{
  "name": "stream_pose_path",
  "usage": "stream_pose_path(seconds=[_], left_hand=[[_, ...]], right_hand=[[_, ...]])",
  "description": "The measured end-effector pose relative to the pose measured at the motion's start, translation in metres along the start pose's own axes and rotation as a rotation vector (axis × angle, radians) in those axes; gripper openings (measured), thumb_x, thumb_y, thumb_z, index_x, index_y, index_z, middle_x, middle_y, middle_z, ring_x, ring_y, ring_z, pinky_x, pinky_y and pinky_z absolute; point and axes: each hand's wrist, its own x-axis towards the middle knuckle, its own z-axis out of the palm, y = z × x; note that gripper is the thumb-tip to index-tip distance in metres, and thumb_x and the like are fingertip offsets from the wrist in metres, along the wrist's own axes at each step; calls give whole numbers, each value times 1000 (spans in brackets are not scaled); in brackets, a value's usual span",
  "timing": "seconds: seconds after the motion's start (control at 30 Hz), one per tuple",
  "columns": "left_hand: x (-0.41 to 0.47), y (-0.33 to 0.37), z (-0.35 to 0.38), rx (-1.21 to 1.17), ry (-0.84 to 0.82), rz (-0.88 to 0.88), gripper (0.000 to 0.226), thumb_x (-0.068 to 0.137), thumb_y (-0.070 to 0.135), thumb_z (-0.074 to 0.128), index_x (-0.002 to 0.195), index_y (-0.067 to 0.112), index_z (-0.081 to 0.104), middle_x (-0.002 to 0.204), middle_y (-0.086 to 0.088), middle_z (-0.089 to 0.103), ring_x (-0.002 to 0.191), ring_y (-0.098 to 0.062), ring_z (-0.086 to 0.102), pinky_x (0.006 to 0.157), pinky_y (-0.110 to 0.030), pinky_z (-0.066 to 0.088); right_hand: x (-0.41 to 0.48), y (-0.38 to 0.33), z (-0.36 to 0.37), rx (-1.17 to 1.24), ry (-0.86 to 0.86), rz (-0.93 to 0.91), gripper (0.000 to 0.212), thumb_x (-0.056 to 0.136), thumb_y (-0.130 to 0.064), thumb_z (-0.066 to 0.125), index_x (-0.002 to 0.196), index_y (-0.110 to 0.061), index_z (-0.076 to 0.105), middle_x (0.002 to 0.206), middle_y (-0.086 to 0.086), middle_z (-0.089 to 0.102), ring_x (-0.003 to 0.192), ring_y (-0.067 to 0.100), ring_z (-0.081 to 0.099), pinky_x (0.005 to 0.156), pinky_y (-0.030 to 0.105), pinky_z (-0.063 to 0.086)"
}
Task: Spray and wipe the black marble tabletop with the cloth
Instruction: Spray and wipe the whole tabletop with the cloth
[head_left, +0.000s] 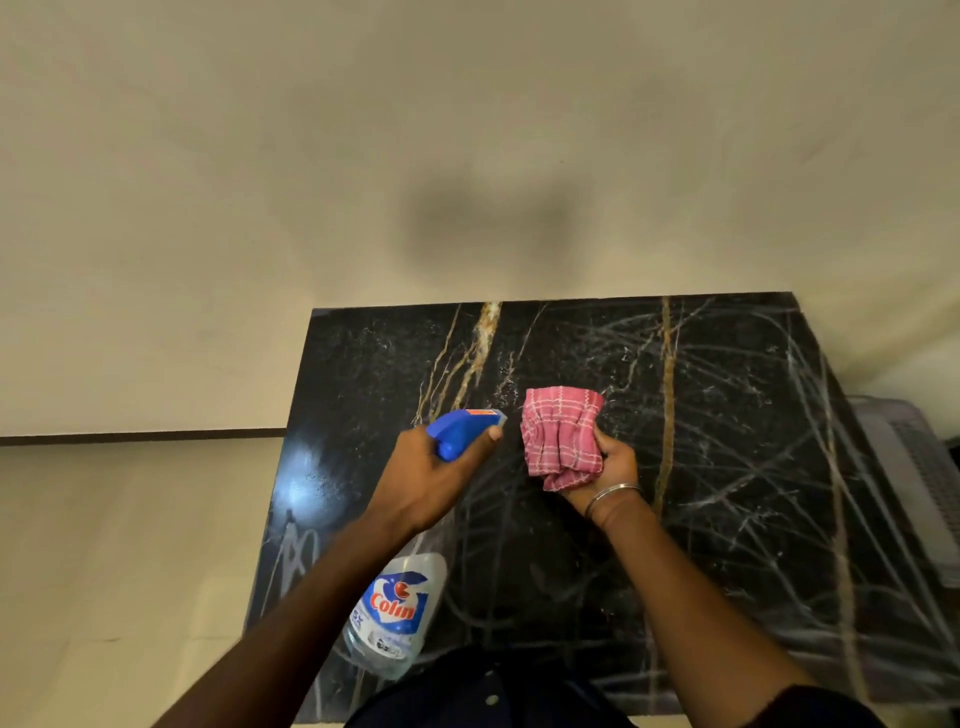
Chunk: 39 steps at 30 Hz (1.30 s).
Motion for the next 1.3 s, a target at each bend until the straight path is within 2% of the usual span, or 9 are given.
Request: stream_pose_path(seconds=[0.07, 0.2, 0.4, 0.5, 0.57, 0.7, 0.9, 1.07, 1.3], left_hand=[[2, 5, 7, -16, 48, -23, 24, 87, 49, 59, 89, 26, 65, 70, -9, 67, 56, -15, 59, 57, -29, 48], [7, 16, 21, -2, 108, -8, 12, 88, 45, 59, 86, 33, 61, 67, -5, 66, 55, -8, 57, 54, -19, 46], [4, 16, 34, 69, 129, -40, 22, 89, 43, 61, 82, 23, 62, 68, -13, 64, 58, -26, 60, 56, -31, 49], [-3, 18, 42, 97, 99, -24, 18, 90, 40, 63, 77, 28, 61, 58, -6, 58, 49, -13, 51, 50, -24, 42], [-6, 19, 48, 107, 86, -26, 11, 90, 41, 62, 82, 34, 63, 58, -3, 58, 48, -8, 51, 49, -21, 41], [-11, 22, 57, 98, 86, -61, 21, 89, 45, 62, 97, 28, 70, 72, -14, 66, 59, -24, 60, 59, -37, 50], [-20, 39, 74, 50, 119, -49, 14, 90, 38, 62, 91, 24, 67, 69, -12, 66, 54, -10, 56, 50, -15, 44], [-21, 47, 83, 31, 144, -41, 7, 91, 39, 60, 91, 32, 62, 74, -13, 66, 61, -21, 61, 55, -20, 48], [-19, 29, 62, 12, 154, -41, 15, 89, 46, 57, 87, 32, 61, 69, -6, 64, 59, -15, 59, 59, -25, 47]], right_hand=[[-5, -6, -4, -6, -14, -6, 49, 79, -29, 54, 118, 0, 66, 126, 23, 63, 114, 41, 60, 97, 57, 42], [-15, -17, -12, -30, -42, 20, 42, 78, -28, 55, 102, 1, 75, 118, 22, 67, 103, 40, 67, 93, 56, 49], [-22, -29, -15, -32, -33, 39, 51, 78, -27, 53, 120, 1, 62, 120, 24, 65, 116, 40, 55, 95, 56, 42], [-23, -36, -17, -18, -45, 43, 54, 80, -27, 54, 125, 0, 60, 126, 23, 62, 119, 40, 54, 94, 56, 43], [-23, -39, -17, -24, -40, 39, 55, 80, -28, 54, 128, 0, 58, 127, 23, 61, 121, 40, 53, 97, 56, 42], [-27, -45, -15, -22, -44, 47, 59, 80, -28, 55, 131, -1, 56, 133, 24, 57, 125, 41, 50, 98, 57, 41], [-33, -52, -20, -38, -82, 84, 49, 82, -29, 53, 120, 0, 63, 119, 25, 65, 116, 41, 56, 94, 57, 42], [-35, -55, -28, -71, -106, 90, 44, 94, -32, 47, 122, -1, 62, 117, 24, 67, 114, 41, 58, 95, 56, 44], [-26, -44, -25, -108, -22, 46, 50, 79, -32, 59, 120, -2, 64, 119, 22, 67, 114, 40, 59, 95, 56, 45]])
